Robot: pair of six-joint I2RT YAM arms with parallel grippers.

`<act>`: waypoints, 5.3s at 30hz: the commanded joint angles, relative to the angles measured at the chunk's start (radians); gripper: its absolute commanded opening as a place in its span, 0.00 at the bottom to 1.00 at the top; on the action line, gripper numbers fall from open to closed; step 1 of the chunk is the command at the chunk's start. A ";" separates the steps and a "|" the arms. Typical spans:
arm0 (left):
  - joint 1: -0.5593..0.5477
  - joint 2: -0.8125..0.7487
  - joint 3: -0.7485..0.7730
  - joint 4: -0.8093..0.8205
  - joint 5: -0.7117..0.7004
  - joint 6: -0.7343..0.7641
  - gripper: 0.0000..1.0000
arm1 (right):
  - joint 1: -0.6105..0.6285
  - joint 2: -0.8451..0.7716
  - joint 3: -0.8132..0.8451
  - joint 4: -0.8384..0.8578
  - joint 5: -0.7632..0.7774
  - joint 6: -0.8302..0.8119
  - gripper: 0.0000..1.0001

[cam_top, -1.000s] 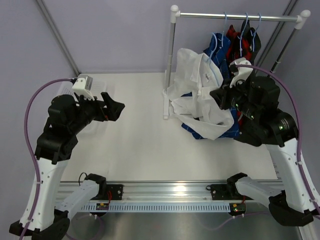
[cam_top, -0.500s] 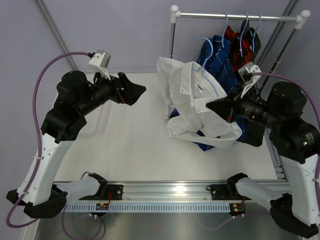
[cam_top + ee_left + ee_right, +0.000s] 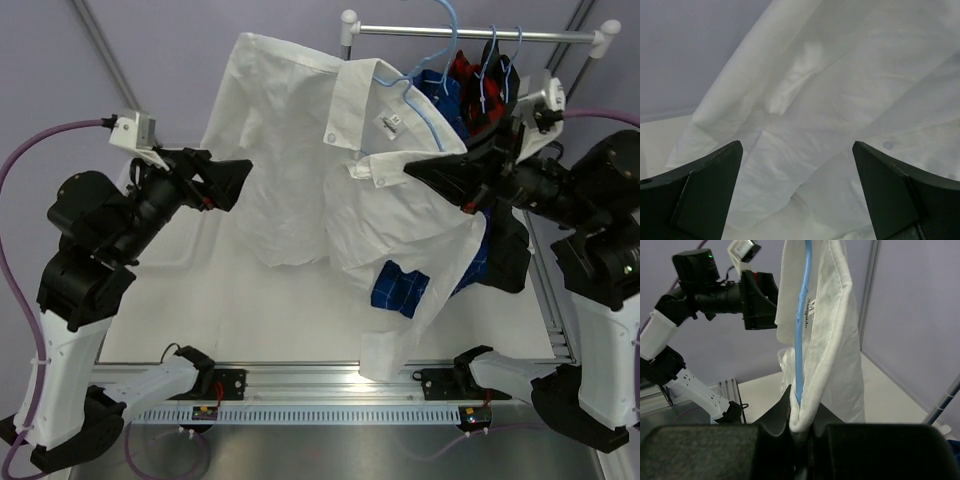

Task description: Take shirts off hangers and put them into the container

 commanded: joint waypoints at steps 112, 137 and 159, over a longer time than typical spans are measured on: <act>-0.302 0.328 -0.078 0.320 -0.947 0.109 0.00 | 0.466 0.379 -0.301 -0.043 1.248 0.742 0.00; -0.207 0.150 -0.293 0.311 -0.904 0.225 0.00 | 0.223 0.123 -0.416 -0.155 0.995 0.462 0.00; -0.050 -0.049 -0.457 0.339 -0.766 0.257 0.00 | -0.099 0.121 -0.389 -0.288 0.661 0.283 0.00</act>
